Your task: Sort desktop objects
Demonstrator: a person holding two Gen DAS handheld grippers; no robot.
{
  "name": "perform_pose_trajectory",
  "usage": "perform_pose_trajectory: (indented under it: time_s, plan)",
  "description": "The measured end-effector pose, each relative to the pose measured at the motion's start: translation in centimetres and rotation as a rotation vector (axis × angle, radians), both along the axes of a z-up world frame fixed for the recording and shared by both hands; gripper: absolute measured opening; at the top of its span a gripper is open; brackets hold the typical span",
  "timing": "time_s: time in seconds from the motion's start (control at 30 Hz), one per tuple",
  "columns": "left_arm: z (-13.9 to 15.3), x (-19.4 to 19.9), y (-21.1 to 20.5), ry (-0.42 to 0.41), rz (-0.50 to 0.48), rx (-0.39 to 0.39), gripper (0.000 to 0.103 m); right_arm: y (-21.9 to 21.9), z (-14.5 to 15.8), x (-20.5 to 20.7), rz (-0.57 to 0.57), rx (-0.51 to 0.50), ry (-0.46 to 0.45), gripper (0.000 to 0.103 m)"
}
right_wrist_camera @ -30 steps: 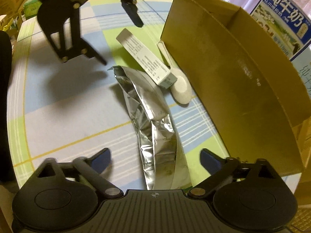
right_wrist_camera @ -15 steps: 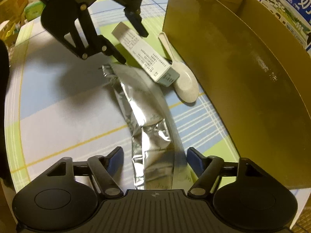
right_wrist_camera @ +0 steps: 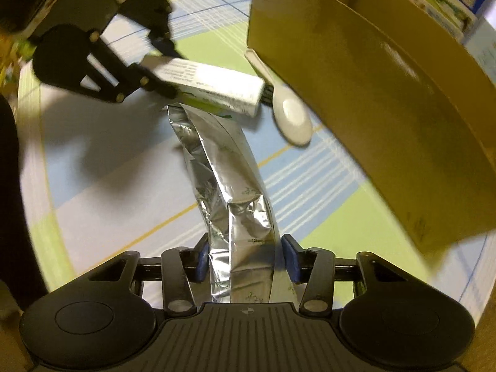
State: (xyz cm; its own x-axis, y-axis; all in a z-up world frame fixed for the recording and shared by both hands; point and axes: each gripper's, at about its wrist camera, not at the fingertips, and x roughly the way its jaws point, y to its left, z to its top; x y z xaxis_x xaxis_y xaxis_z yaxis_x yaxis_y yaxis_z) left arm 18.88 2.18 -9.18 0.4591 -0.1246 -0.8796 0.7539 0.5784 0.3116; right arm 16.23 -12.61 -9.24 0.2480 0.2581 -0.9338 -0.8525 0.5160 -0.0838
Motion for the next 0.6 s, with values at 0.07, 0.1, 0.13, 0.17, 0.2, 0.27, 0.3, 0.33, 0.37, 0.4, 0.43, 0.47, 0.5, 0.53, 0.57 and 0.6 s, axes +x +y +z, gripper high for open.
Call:
perform_pose_trajectory:
  time_s: [0.07,0.1,0.13,0.17,0.2,0.27,0.3,0.33,0.37,0.4,0.43,0.47,0.5,0.53,0.57,0.6]
  plan:
    - [0.3,-0.3,-0.2,0.034,0.028,-0.020,0.022,-0.4,0.2,-0.6,-0.068,0.009,0.028,0.044]
    - [0.4,-0.6,-0.4,0.051,0.040,-0.032,0.022,-0.7,0.3,-0.9,-0.107,0.013,0.041,0.044]
    - [0.5,-1.2,-0.1,0.066,0.052,-0.042,0.022,-1.1,0.4,-1.1,-0.151,0.020,0.054,0.044]
    - [0.6,-1.6,-0.3,0.079,0.063,-0.050,0.022,-1.5,0.5,-1.4,-0.206,0.032,0.067,0.044]
    - [0.7,-2.0,-0.4,0.086,0.076,-0.060,0.022,-2.0,0.6,-1.6,-0.259,0.044,0.079,0.044]
    - [0.7,-2.7,-0.8,0.108,0.109,-0.087,0.022,-3.1,0.7,-2.0,-0.357,0.069,0.093,0.044]
    - [0.8,-2.8,-0.9,0.120,0.126,-0.106,0.022,-3.6,0.8,-2.1,-0.406,0.078,0.097,0.044]
    - [0.8,-3.0,-1.0,0.133,0.144,-0.126,0.022,-4.2,0.9,-2.3,-0.462,0.089,0.099,0.044]
    - [0.9,-3.3,-1.1,0.147,0.160,-0.147,0.022,-4.5,1.0,-2.2,-0.505,0.098,0.101,0.044]
    - [1.0,-3.6,-1.2,0.154,0.165,-0.160,0.022,-5.0,1.0,-2.4,-0.550,0.109,0.104,0.044]
    - [1.2,-3.7,-1.4,0.154,0.171,-0.172,0.022,-5.6,1.0,-2.7,-0.589,0.124,0.105,0.044]
    - [1.3,-3.9,-1.6,0.150,0.184,-0.186,0.022,-6.2,1.0,-2.9,-0.628,0.142,0.112,0.044]
    - [1.4,-4.1,-1.8,0.154,0.199,-0.203,0.022,-6.6,0.9,-3.2,-0.655,0.158,0.116,0.044]
    - [1.5,-4.3,-2.0,0.156,0.210,-0.217,0.022,-6.9,0.9,-3.4,-0.673,0.171,0.113,0.044]
    - [1.6,-4.3,-2.2,0.154,0.216,-0.228,0.023,-7.1,0.8,-3.7,-0.684,0.181,0.103,0.044]
    - [1.6,-4.4,-2.6,0.153,0.216,-0.232,0.023,-7.0,0.6,-3.9,-0.677,0.182,0.090,0.044]
